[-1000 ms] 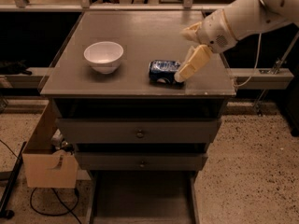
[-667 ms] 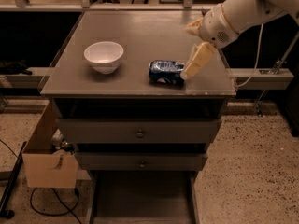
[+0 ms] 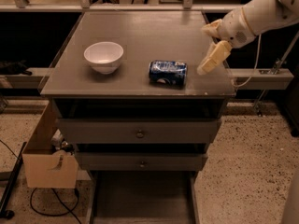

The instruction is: Place pepsi can into bottom drawer

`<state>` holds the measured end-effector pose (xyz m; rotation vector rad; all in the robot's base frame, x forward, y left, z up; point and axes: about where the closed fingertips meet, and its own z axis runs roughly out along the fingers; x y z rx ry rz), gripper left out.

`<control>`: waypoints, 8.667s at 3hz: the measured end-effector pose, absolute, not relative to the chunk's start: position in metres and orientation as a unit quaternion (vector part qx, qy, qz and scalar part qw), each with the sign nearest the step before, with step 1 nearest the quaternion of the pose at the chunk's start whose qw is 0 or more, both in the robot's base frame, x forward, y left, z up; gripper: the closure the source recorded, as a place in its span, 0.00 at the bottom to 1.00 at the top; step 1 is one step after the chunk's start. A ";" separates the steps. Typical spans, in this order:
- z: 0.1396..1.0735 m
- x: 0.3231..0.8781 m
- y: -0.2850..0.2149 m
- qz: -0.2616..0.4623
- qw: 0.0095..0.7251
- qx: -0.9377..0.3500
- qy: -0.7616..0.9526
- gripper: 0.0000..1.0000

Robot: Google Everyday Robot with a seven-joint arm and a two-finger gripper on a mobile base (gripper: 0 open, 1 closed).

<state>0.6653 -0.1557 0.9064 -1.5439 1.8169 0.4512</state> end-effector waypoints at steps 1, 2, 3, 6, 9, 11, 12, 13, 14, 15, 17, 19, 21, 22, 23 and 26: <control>0.910 0.665 -0.131 0.192 0.362 -0.604 0.683 0.00; 0.904 0.651 -0.108 0.196 0.352 -0.620 0.673 0.00; 0.906 0.651 -0.100 0.195 0.349 -0.619 0.676 0.00; 0.828 0.622 -0.089 0.231 0.297 -0.578 0.724 0.00; 0.827 0.621 -0.089 0.232 0.296 -0.578 0.724 0.73; 0.827 0.621 -0.089 0.232 0.296 -0.578 0.724 1.00; 0.827 0.621 -0.089 0.232 0.296 -0.578 0.724 1.00; 0.824 0.623 -0.090 0.225 0.283 -0.581 0.729 1.00; 0.839 0.625 -0.097 0.222 0.281 -0.584 0.728 1.00; 0.867 0.621 -0.108 0.225 0.291 -0.588 0.720 1.00; 0.898 0.543 -0.137 0.222 0.315 -0.593 0.706 1.00; 0.870 0.426 -0.154 0.204 0.307 -0.583 0.724 1.00; 0.792 0.366 -0.151 0.244 0.282 -0.544 0.751 1.00; 0.786 0.371 -0.149 0.246 0.283 -0.539 0.754 1.00; 0.742 0.364 -0.142 0.273 0.265 -0.521 0.764 1.00; 0.615 0.323 -0.119 0.335 0.299 -0.527 0.721 1.00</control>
Offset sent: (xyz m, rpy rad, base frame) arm -0.0313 0.0673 -0.0017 0.0088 -0.0163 0.1174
